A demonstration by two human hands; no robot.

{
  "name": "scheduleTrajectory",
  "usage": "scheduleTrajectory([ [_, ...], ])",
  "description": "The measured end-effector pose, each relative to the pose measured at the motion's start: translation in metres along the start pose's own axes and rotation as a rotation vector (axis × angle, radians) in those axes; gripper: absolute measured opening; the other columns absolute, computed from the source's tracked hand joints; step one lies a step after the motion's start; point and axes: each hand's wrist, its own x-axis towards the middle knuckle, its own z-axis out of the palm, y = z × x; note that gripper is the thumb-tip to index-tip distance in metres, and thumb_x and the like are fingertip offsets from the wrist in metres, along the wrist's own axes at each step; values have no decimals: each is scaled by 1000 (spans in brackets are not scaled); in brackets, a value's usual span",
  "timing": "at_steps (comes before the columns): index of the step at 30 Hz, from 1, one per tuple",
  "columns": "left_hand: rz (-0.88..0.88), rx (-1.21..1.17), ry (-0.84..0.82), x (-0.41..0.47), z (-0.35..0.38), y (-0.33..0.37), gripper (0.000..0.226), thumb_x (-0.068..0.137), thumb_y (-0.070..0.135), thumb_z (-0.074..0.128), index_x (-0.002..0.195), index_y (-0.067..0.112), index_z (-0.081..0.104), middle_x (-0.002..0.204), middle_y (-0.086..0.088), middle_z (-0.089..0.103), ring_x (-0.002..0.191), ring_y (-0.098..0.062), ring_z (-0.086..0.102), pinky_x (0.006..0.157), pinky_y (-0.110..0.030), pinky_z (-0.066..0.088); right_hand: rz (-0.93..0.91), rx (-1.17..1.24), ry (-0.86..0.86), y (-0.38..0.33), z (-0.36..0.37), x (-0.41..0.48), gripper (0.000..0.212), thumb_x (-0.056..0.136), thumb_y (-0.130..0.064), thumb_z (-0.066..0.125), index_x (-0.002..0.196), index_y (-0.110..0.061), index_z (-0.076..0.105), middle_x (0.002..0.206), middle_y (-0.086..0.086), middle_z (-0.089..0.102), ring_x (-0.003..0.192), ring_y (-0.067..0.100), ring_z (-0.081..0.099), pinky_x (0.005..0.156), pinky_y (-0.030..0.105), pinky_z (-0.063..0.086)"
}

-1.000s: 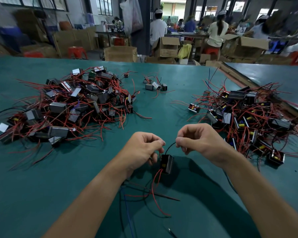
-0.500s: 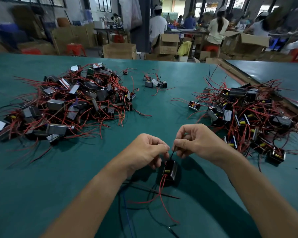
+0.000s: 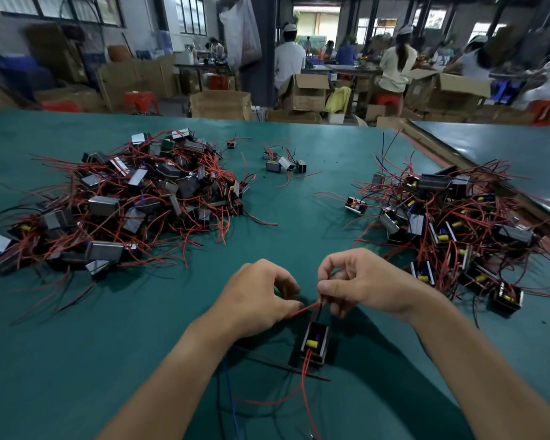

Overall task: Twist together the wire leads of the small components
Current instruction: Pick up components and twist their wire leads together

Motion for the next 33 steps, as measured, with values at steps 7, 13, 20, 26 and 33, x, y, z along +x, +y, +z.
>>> scheduleTrajectory([
  [7,82,90,-32,-2,1,0,5,73,29,77,77,29,75,55,11,63,48,0,50,50,-15,37,-7,-34,44,2,0,2,8,90,0,65,83,-3,61,62,6,68,51,13,61,52,25,54],
  [13,182,226,-10,-5,4,3,5,78,27,68,79,25,72,66,9,64,67,-11,58,60,-21,41,-4,-51,43,3,-1,2,10,90,0,65,82,-6,63,63,5,67,52,13,61,52,25,54],
  [20,197,252,-21,-4,7,5,8,84,30,62,87,23,66,86,7,63,84,-18,58,75,-32,49,6,-79,57,1,0,2,8,90,-2,65,83,-5,63,61,3,65,53,13,59,54,24,52],
  [26,233,417,-58,-6,13,10,12,93,26,50,90,17,55,99,-4,60,95,-30,56,80,-42,47,-19,-105,49,1,3,2,11,91,-2,64,81,-5,62,59,1,63,51,12,56,51,21,50],
  [33,34,-222,-39,-4,9,11,16,97,11,44,86,20,48,73,-3,62,56,-12,53,51,-28,43,-123,-142,159,5,1,4,10,83,-2,73,76,-5,67,59,3,62,54,17,55,58,28,45],
])
